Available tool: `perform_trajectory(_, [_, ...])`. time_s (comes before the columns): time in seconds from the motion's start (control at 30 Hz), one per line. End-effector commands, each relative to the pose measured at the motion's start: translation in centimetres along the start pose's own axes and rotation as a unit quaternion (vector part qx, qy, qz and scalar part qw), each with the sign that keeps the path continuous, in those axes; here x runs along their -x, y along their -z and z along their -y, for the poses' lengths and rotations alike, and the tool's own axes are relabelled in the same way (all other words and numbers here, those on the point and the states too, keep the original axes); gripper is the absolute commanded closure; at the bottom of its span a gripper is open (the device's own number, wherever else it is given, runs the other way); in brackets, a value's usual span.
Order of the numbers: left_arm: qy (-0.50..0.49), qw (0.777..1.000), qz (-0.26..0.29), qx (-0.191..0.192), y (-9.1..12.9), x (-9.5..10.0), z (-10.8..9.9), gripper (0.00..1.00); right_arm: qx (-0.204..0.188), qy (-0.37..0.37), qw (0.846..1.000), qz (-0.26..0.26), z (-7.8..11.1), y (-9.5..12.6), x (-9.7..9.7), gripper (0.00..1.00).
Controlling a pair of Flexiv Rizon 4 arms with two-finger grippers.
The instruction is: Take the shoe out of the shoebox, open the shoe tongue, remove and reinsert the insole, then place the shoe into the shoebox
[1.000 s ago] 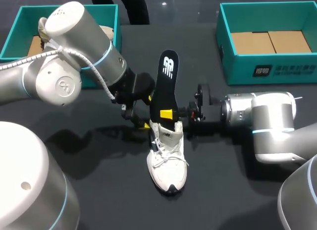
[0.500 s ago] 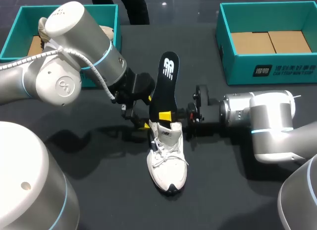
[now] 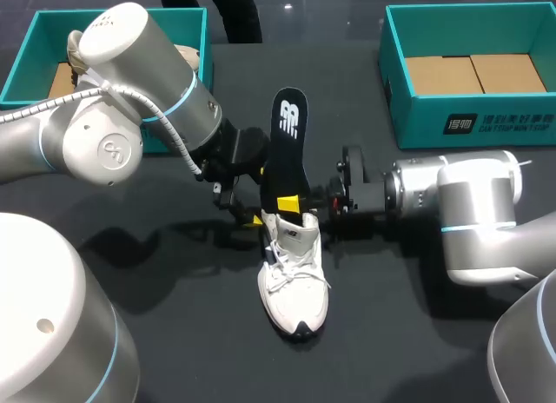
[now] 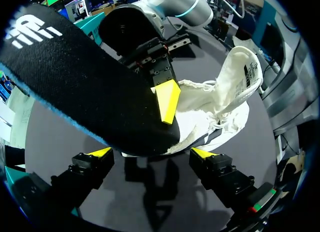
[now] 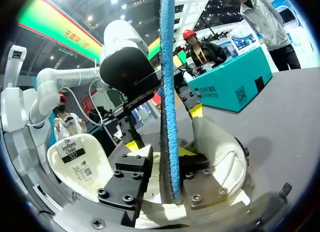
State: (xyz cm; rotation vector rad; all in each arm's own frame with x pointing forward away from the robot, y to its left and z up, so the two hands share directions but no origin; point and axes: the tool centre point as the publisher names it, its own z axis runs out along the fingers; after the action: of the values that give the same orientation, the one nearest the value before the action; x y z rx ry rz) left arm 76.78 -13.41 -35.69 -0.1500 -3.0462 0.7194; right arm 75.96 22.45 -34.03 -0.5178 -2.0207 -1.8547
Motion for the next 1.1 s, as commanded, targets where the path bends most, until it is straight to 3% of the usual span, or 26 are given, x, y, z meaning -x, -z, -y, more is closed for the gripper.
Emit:
perform_trajectory(0.03, [0.0, 1.0, 0.001, 0.0, -0.1, 0.0, 0.0, 0.0, -0.006, 0.005, 1.0, 0.004, -0.5, 0.0, -0.3, 0.69])
perform_trajectory(0.77, [0.0, 1.0, 0.001, 0.0, -0.1, 0.0, 0.0, 0.0, -0.012, 0.031, 0.999, -0.009, -3.3, -0.1, 0.6, 0.71])
perform_trajectory(0.83, [0.0, 1.0, 0.001, 0.0, -0.1, 0.0, 0.0, 0.0, -0.01, 0.029, 0.999, -0.01, -3.4, -0.1, 0.7, 0.76])
perform_trajectory(0.93, [0.0, 1.0, 0.001, 0.0, -0.1, 0.0, 0.0, 0.0, -0.008, 0.027, 1.0, -0.011, -3.4, -0.1, 0.8, 1.0])
perform_trajectory(1.1, [0.0, 1.0, 0.001, 0.0, -0.1, 0.0, 0.0, 0.0, -0.016, 0.013, 1.0, -0.005, -3.0, -0.2, 0.7, 1.0])
